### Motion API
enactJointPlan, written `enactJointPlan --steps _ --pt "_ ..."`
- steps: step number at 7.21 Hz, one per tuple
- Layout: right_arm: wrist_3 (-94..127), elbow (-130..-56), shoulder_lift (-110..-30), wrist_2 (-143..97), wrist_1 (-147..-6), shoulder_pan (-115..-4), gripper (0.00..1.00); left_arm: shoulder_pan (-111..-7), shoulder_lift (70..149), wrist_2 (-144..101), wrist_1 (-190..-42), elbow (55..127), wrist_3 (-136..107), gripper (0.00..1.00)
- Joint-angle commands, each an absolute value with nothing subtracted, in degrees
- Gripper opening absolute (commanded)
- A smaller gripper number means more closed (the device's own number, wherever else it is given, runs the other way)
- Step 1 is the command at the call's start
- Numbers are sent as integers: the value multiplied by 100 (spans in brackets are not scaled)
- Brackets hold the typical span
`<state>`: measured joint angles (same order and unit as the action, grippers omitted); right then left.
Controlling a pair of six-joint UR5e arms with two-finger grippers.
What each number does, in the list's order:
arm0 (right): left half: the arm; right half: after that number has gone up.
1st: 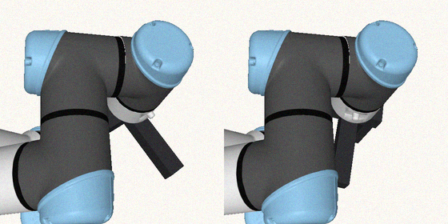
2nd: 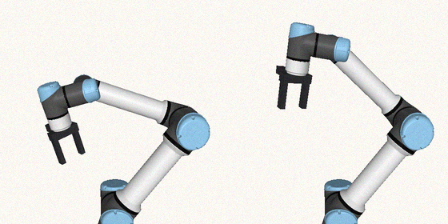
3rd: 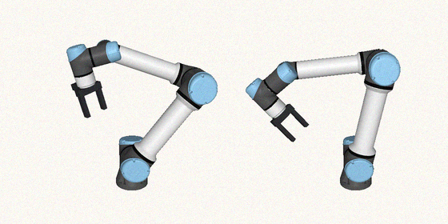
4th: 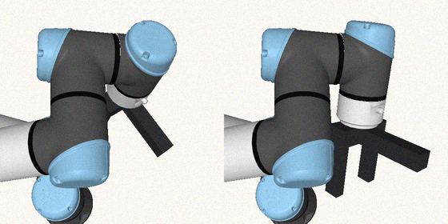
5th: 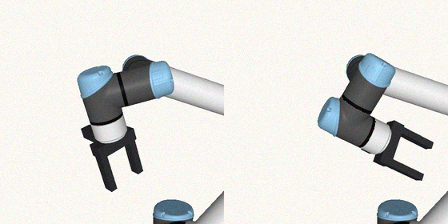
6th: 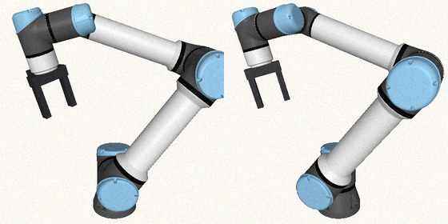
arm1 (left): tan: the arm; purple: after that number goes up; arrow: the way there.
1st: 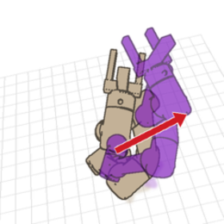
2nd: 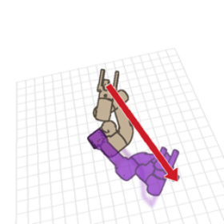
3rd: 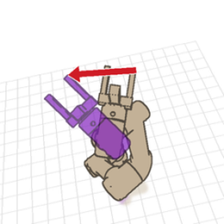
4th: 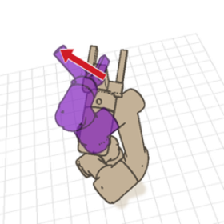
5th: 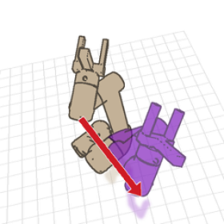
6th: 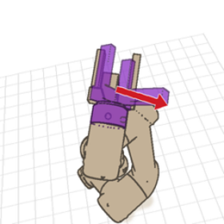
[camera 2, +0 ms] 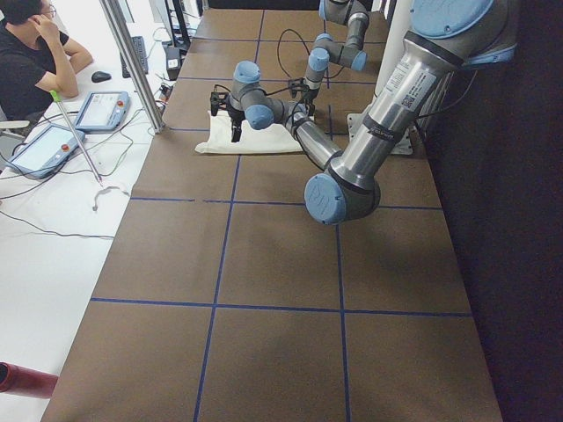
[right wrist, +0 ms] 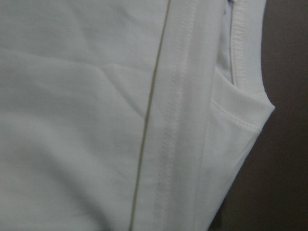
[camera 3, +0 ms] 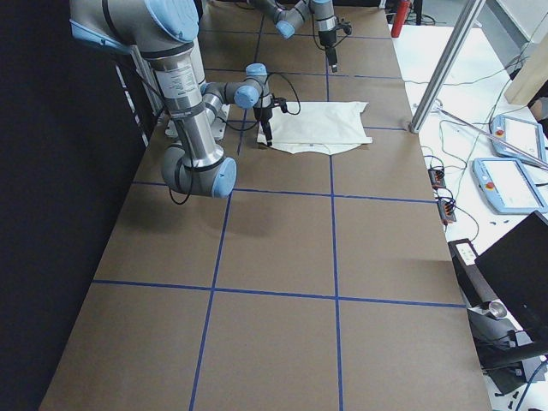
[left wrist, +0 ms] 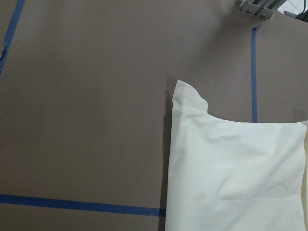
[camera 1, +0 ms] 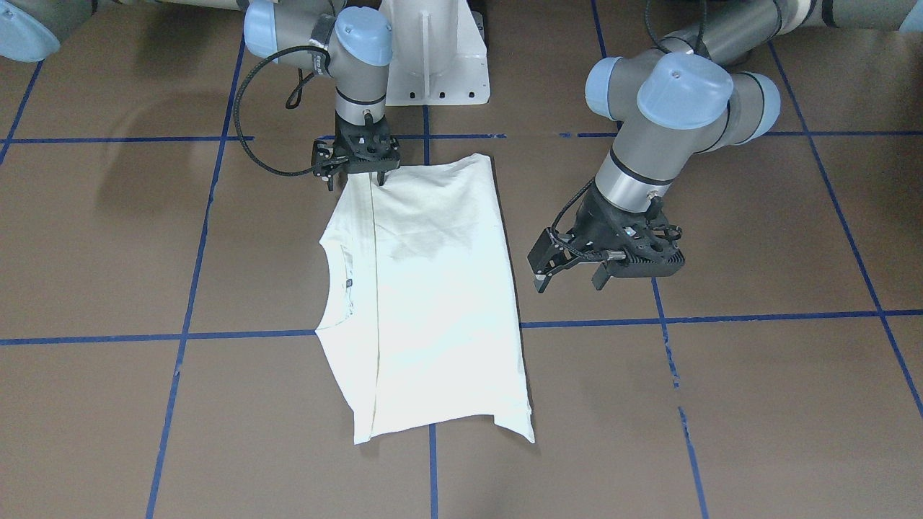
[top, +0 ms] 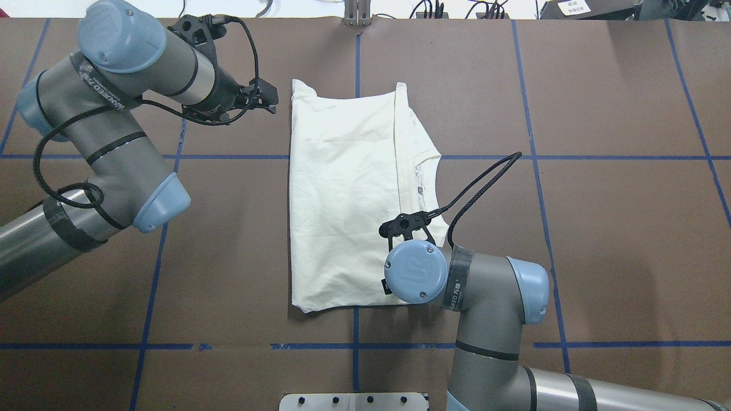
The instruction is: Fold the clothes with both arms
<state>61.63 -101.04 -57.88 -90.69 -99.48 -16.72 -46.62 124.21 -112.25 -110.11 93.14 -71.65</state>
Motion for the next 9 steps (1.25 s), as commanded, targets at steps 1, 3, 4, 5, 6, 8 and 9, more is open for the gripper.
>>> enactJointPlan --steps 1,3,4,5,6,8,9 --pt "5968 -10011 -5774 -9393 -9949 -1810 100 -4649 12419 -11232 -11030 9352 -7172 100" --pt "5933 -10028 -5792 -9518 -9949 -1942 100 -4649 12419 -11224 -11021 9352 -7172 100" --pt "5863 -10072 -5818 -9658 -9949 -2038 100 -4649 12419 -11224 -11030 9334 -7172 100" --pt "5862 -10072 -5836 -9711 -9941 -2065 100 -4641 12419 -11224 -11039 9317 -7172 100" --pt "5862 -10072 -5853 -9712 -9949 -2065 100 -4623 12419 -11224 -11048 9282 -7172 100" --pt "5862 -10090 -5906 -9712 -9949 -2109 100 -4527 12419 -11224 -11074 9299 -7181 100" --pt "5862 -10099 -6002 -9686 -9941 -2127 100 -4518 12428 -11224 -11074 9308 -7181 100"
